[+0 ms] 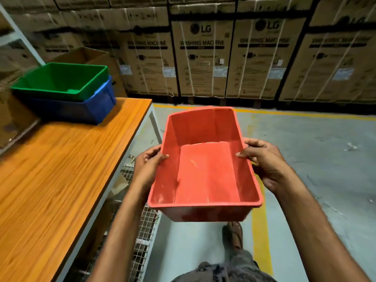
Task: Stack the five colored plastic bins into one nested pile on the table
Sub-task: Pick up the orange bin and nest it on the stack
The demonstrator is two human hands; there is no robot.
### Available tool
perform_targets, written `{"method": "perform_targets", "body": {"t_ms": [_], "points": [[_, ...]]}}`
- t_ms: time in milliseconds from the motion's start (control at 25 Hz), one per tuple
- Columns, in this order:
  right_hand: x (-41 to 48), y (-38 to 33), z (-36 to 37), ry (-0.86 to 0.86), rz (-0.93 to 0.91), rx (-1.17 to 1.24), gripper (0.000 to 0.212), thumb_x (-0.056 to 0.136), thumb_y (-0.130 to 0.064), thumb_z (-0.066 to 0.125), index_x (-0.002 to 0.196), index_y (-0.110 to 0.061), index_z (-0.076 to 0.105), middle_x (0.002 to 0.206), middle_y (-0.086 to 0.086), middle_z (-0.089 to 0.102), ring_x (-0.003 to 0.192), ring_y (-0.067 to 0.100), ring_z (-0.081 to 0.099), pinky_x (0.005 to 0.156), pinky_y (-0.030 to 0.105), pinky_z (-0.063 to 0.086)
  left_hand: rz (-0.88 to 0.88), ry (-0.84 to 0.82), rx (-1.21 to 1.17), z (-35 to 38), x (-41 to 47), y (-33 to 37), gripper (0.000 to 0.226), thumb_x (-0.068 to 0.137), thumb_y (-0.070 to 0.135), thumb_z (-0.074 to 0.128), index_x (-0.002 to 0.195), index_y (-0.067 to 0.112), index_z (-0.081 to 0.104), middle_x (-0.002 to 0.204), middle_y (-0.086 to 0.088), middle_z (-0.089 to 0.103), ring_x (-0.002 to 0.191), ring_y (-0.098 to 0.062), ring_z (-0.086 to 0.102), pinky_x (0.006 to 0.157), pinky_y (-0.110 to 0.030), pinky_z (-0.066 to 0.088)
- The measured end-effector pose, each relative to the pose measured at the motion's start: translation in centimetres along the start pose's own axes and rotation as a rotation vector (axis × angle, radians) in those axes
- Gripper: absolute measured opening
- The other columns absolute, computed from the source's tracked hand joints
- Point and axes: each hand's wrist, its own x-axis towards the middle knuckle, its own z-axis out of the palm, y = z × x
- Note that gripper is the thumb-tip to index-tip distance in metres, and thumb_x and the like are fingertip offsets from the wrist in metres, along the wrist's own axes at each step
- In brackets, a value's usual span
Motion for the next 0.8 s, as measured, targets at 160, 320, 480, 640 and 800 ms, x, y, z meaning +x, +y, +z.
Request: {"method": "perform_targets", "body": {"t_ms": [160,320,480,640,800], "points": [[11.1,-5.6,1.4,-0.103,0.135,0.023,0.028,0.083,0.013,0.065,0.108,0.001,0.066,0.069,0.003,0.064,0.028,-0.001,0.043,0.030,0.011,0.033,-0.131,0.124,-0.002,3.1,8.9,3.1,0.013,0.086,-0.002,0.066,0.084,0.009,0.074,0.058,0.002,0.071,0.054,-0.015,0.066,0.048,-0.017,0.052],[20.2,-13.2,3.6,-0.274,0.154,0.047,0.033,0.085,0.013,0.066,0.118,0.006,0.065,0.082,0.011,0.071,0.035,0.000,0.057,0.038,0.011,0.044,-0.226,0.229,-0.029,5.7,15.6,7.4,0.005,0.087,0.007,0.071,0.083,0.009,0.073,0.068,-0.009,0.072,0.046,-0.014,0.066,0.045,-0.016,0.052],[27.9,-18.0,6.8,-0.404,0.082,-0.048,0.041,0.079,0.010,0.070,0.120,0.006,0.069,0.097,0.018,0.077,0.067,0.012,0.071,0.074,0.023,0.063,-0.127,0.342,-0.054,6.9,20.1,11.0,0.022,0.092,0.008,0.068,0.112,0.003,0.073,0.100,-0.012,0.075,0.069,-0.014,0.071,0.060,-0.018,0.056],[33.7,-21.5,10.4,-0.509,-0.071,-0.078,0.038,0.080,0.013,0.063,0.109,-0.010,0.072,0.094,0.011,0.072,0.056,0.004,0.065,0.044,0.013,0.046,0.138,0.424,-0.175,7.4,22.0,15.4,0.027,0.095,0.004,0.062,0.121,0.007,0.070,0.100,-0.007,0.080,0.078,-0.014,0.073,0.074,-0.025,0.060],[38.3,-22.7,15.6,-0.693,-0.171,-0.058,0.048,0.077,0.014,0.063,0.110,-0.019,0.074,0.106,0.009,0.073,0.088,0.016,0.070,0.066,0.024,0.057,0.415,0.560,-0.163,4.8,23.8,19.0,0.040,0.095,0.001,0.062,0.135,0.007,0.063,0.115,-0.006,0.074,0.093,-0.012,0.069,0.085,-0.026,0.058]]}}
